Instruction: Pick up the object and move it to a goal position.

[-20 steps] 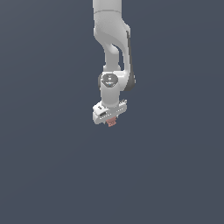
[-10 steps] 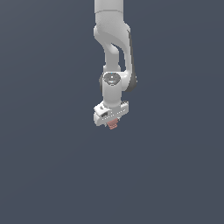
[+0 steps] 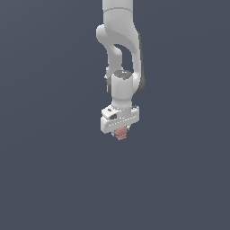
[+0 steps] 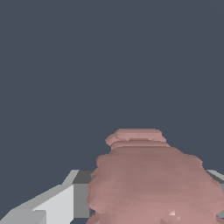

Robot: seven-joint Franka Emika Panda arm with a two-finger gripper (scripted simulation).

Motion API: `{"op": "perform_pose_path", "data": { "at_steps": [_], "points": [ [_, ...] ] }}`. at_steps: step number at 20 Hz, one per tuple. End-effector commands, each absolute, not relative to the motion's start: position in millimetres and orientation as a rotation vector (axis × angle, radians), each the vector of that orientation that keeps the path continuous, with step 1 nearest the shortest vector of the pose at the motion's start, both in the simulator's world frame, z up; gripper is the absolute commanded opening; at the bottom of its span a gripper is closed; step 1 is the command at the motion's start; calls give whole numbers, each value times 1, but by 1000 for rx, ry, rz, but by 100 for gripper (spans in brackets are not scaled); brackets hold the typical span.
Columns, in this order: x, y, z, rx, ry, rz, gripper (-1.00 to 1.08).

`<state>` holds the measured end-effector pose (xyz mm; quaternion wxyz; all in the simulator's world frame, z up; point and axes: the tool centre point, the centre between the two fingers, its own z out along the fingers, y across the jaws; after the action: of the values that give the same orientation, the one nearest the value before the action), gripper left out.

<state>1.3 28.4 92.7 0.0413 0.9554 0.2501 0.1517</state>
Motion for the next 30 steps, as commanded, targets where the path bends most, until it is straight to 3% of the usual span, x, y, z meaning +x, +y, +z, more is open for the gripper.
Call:
{"op": "perform_pose_path", "data": {
  "at_steps": [1, 13, 30],
  "points": [
    [20, 38, 108, 2890, 756, 570, -100],
    [83, 74, 189, 2702, 699, 987, -100],
    [122, 116, 306, 2403, 607, 1427, -100]
  ]
}}
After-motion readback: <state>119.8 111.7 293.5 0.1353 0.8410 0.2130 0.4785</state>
